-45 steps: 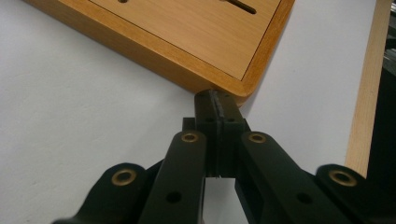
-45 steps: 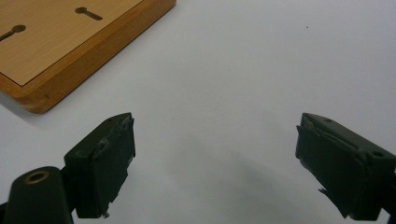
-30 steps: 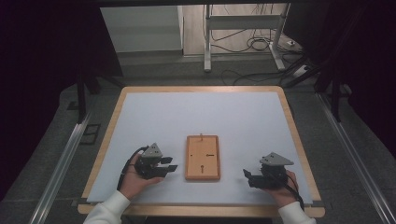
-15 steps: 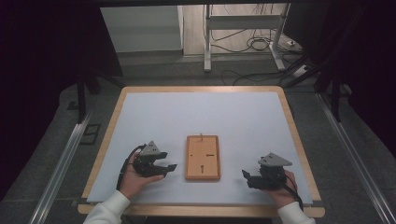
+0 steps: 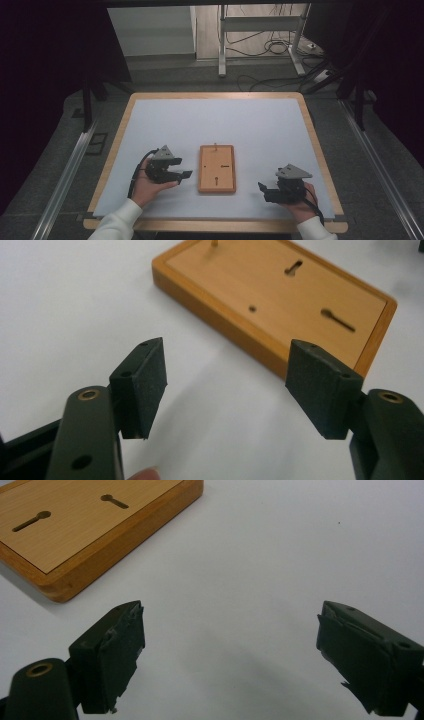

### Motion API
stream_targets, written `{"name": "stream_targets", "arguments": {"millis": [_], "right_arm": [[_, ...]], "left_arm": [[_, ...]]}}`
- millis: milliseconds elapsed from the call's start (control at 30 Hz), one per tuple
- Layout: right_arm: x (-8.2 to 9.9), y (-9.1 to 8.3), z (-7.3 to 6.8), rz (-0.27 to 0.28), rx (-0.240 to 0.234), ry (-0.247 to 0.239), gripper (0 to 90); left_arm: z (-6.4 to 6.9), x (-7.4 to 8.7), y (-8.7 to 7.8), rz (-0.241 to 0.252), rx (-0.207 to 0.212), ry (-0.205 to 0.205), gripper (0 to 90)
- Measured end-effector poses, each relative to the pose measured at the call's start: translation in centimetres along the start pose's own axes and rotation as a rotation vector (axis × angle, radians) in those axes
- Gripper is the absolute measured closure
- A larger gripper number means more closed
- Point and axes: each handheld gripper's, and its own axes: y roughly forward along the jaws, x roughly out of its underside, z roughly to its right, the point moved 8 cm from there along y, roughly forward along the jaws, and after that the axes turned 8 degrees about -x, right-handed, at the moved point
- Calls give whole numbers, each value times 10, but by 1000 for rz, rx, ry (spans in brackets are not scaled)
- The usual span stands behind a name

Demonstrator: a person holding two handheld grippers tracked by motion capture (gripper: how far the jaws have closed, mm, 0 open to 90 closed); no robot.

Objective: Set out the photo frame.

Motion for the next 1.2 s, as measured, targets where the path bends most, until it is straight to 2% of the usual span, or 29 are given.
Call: {"name": "stream_targets", "arguments": {"millis": [167, 267, 400, 467, 533, 667, 700, 800, 867, 900, 1200], "right_arm": [[-1, -1, -2, 12, -1, -11, 120], [-3, -2, -3, 21, 1, -12, 120], [-6, -3, -4, 48, -18, 18, 119], [-7, -3, -5, 53, -21, 19, 119], [-7, -3, -5, 56, -23, 19, 119], [-5, -2, -6, 38, -15, 6, 119], [-3, -1, -6, 28, -9, -11, 119], [-3, -1, -6, 25, -9, -15, 120], [-3, -1, -6, 24, -6, -16, 123], [-2, 0, -5, 16, 0, -10, 125], [-2, 0, -4, 13, 5, -7, 126]], "left_arm": [[4, -14, 9, -2, 25, 10, 296], [6, -19, 12, 4, 26, 14, 276], [9, -28, 20, -3, 39, 26, 253], [10, -29, 21, -5, 39, 28, 260], [10, -33, 24, -6, 12, 36, 273], [12, -40, 28, -9, 20, 26, 290], [13, -45, 30, -5, 37, 22, 263], [12, -51, 34, -7, 45, 21, 239], [12, -52, 36, -11, 39, 20, 243], [12, -56, 38, -12, 23, 36, 250], [11, -68, 49, -8, 10, 63, 283]]}}
